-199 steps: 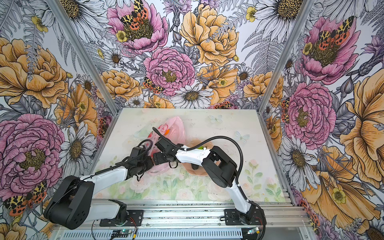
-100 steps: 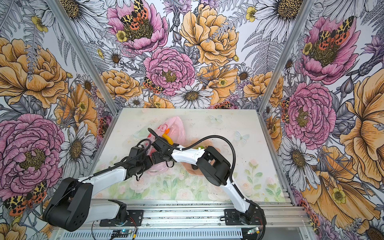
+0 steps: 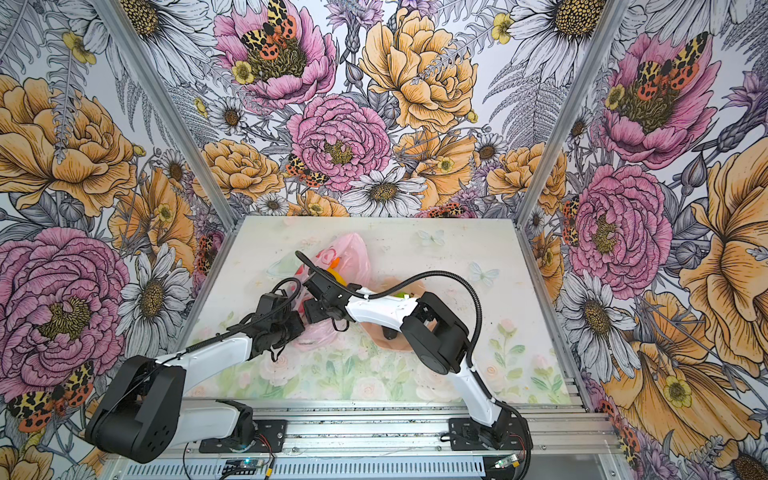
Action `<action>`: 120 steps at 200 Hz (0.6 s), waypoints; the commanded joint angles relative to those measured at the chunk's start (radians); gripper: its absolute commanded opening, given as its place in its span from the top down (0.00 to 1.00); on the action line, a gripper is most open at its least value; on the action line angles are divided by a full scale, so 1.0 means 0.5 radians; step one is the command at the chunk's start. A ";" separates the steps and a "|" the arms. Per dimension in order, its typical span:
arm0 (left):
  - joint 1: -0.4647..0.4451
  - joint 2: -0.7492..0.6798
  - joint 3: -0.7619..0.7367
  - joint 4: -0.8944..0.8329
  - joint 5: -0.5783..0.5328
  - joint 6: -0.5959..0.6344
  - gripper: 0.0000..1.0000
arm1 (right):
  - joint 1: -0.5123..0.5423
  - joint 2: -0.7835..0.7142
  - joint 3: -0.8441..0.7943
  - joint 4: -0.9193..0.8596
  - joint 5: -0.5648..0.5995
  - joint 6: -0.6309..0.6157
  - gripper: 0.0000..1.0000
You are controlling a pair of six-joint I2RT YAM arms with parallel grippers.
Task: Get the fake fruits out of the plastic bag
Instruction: 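Lift the yellow fruit out of the bag with the right gripper, then carry the yellow fruit over the peach bowl with the right gripper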
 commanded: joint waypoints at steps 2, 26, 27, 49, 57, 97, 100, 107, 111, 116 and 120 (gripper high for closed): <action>0.023 -0.023 -0.012 0.002 0.022 0.036 0.98 | -0.021 -0.167 -0.033 0.006 0.028 -0.034 0.34; 0.030 -0.020 0.003 -0.010 0.012 0.050 0.98 | -0.046 -0.297 -0.108 0.006 0.026 -0.035 0.34; 0.032 -0.020 0.007 -0.011 0.011 0.050 0.98 | -0.049 -0.303 -0.113 0.006 0.025 -0.035 0.34; 0.044 -0.023 0.042 -0.046 -0.015 0.081 0.98 | -0.066 -0.454 -0.202 0.003 0.017 -0.041 0.34; 0.048 -0.026 0.057 -0.057 -0.021 0.088 0.98 | -0.065 -0.509 -0.234 0.000 0.023 -0.046 0.35; 0.085 -0.029 0.143 -0.113 -0.053 0.183 0.98 | -0.102 -0.736 -0.387 -0.063 0.078 -0.061 0.35; 0.089 -0.030 0.151 -0.125 -0.058 0.193 0.98 | -0.104 -0.750 -0.400 -0.070 0.086 -0.063 0.35; 0.096 -0.034 0.173 -0.143 -0.075 0.222 0.99 | -0.114 -0.788 -0.430 -0.080 0.109 -0.063 0.35; 0.100 -0.038 0.183 -0.156 -0.083 0.236 0.99 | -0.118 -0.810 -0.449 -0.085 0.121 -0.061 0.35; 0.108 -0.044 0.190 -0.166 -0.089 0.253 0.98 | -0.127 -0.838 -0.477 -0.089 0.134 -0.060 0.35; 0.111 -0.052 0.192 -0.168 -0.095 0.263 0.99 | -0.134 -0.860 -0.497 -0.091 0.145 -0.056 0.35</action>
